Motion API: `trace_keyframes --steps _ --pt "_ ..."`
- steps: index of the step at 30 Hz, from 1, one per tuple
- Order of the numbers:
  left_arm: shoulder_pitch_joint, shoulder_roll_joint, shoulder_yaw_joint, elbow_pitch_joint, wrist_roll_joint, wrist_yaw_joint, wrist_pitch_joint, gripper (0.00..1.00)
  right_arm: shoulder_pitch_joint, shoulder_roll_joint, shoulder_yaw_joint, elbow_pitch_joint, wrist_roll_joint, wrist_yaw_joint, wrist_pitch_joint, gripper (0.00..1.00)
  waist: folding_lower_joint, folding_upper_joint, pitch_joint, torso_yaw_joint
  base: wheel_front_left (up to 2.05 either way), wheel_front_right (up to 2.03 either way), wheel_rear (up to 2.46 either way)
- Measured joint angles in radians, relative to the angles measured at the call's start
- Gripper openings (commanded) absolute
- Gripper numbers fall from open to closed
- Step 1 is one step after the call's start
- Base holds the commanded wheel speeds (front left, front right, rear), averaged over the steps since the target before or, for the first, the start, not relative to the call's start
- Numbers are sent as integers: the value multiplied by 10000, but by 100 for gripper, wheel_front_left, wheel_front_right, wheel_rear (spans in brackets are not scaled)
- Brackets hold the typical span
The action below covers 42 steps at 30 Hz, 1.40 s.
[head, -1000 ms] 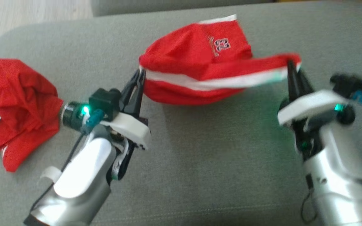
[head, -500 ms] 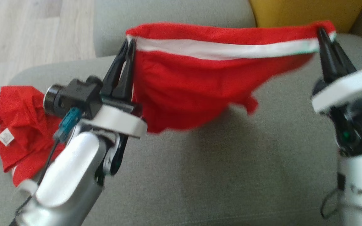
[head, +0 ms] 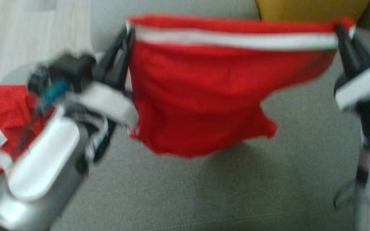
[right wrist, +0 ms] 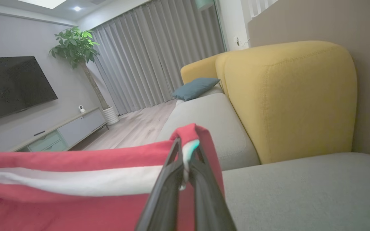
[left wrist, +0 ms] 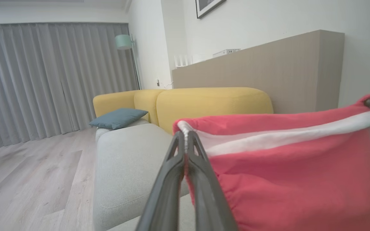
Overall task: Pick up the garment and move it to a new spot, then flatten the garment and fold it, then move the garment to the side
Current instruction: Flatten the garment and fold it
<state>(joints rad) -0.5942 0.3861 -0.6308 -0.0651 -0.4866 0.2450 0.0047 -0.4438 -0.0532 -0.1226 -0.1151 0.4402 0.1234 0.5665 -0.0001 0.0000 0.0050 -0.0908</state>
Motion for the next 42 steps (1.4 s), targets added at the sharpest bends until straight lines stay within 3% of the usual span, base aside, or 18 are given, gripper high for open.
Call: trace_keyframes --steps 4,5,6,7,10,12,17,22,31,36,42 --pt "-2313 -96 268 1503 -178 -882 198 0 -2937 -35 130 1712 -362 0 -608 0 0 0 914 -108 0 0 0" --pt "-2313 -96 268 1503 -178 -882 198 0 -2937 -35 130 1712 -362 0 -608 0 0 0 914 -108 0 0 0" --pt "-3700 -259 548 2600 -268 -1260 125 0 -4696 -54 334 2911 -546 0 -1338 0 0 0 1457 -164 0 0 0" --pt "-3700 -259 548 2600 -268 -1260 125 0 -4696 -54 334 2911 -546 0 -1338 0 0 0 1457 -164 0 0 0" --pt "-5766 -499 777 4335 -142 -1743 -326 0 -7153 -56 520 4941 -803 0 -2886 0 1 0 2295 -260 0 0 0" --pt "-6906 -800 1012 5400 -63 -1833 -867 0 -8379 -63 614 6199 -884 0 -4038 0 1 -1 2802 -328 0 0 0" --pt "-8490 -1547 1312 7204 -61 -2171 -2134 0 -9921 -75 982 8565 -706 2 -6364 0 2 -1 3770 -476 0 0 0" --pt "-8158 -2151 1160 8345 -59 -2658 -2489 0 -9915 -94 1549 10435 -15 0 -7170 0 2 -1 4191 -508 0 0 0" --pt "-5336 -2692 928 8550 196 -3126 -2545 0 -7881 -111 2546 12537 1032 0 -6939 0 2 -1 4091 -290 0 0 0" --pt "-3447 -2723 918 7919 462 -3342 -2543 0 -6757 -215 3114 12773 1312 0 -6301 0 1 -1 3687 -193 0 0 0" --pt "-1476 -2755 809 7235 777 -3432 -2543 0 -5249 -798 3841 12341 1816 0 -5488 0 1 0 2972 -28 0 0 0"
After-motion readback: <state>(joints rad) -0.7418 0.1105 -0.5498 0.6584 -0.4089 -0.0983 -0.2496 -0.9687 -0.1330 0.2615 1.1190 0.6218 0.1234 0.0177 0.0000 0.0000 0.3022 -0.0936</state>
